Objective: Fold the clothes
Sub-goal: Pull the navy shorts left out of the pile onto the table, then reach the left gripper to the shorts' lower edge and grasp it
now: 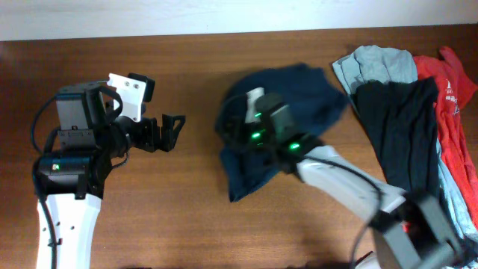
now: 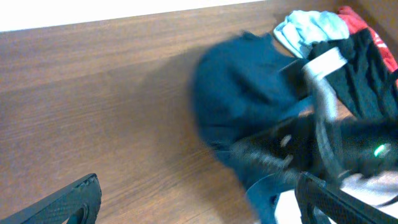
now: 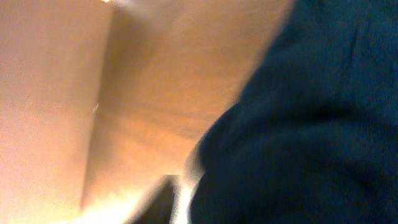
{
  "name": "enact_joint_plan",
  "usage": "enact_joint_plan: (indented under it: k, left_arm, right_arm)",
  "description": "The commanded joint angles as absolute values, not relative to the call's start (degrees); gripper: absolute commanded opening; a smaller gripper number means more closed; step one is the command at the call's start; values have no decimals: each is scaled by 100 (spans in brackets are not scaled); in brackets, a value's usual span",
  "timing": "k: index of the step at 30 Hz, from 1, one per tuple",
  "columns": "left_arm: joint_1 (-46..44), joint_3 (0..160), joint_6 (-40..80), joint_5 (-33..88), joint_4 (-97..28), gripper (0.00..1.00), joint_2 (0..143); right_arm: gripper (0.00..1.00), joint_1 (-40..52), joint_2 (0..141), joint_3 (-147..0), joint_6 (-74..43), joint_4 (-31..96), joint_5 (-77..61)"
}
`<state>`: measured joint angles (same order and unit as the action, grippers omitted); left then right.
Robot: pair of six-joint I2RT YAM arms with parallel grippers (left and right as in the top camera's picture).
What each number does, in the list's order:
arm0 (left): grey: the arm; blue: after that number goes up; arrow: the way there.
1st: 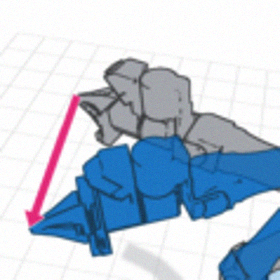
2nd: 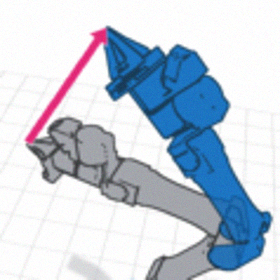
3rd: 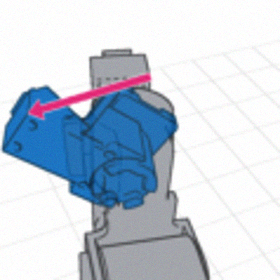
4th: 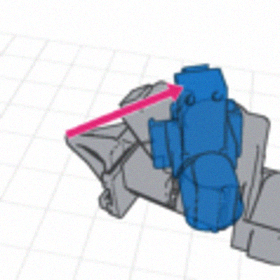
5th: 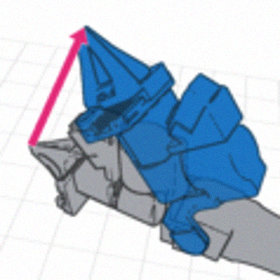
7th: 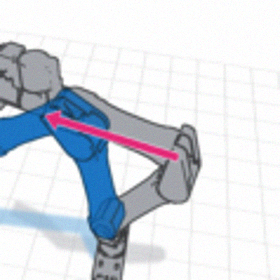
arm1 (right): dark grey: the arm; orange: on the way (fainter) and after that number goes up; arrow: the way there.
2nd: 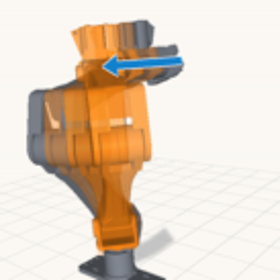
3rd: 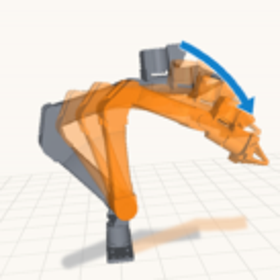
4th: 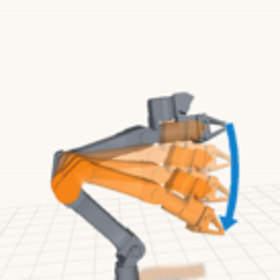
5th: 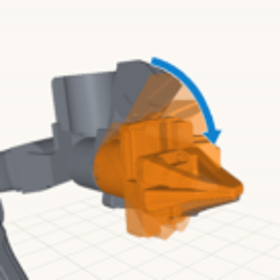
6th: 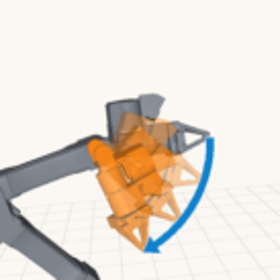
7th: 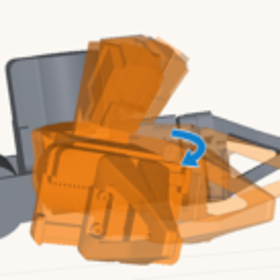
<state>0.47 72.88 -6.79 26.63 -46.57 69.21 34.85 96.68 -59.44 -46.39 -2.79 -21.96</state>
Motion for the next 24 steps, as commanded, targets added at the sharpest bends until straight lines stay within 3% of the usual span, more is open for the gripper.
enact_joint_plan:
  k: [1,7,12,17,19,24]
  left_arm:
    - [67,7393,-674,2414,-4724,99,6886]
    - [64,7393,-670,2416,-4724,99,6904]
    - [-141,7389,-672,2418,-4858,99,7175]
    - [-1090,7387,-1313,2408,-5196,99,7979]
    - [-1896,7387,-1509,1686,-5295,98,8696]
    - [-2906,7387,-1511,740,-5468,92,9655]
  right_arm:
    - [52,3704,9778,-6045,-4543,-410,-2180]
    - [57,2902,9275,-6047,-3273,412,-2091]
    - [57,1874,9067,-6047,-3017,1417,-1693]
    - [63,770,9070,-6045,-2657,2370,-1726]
    - [66,377,9067,-6045,-2370,2749,-1752]
    - [69,71,9067,-6045,-1994,3155,-1728]
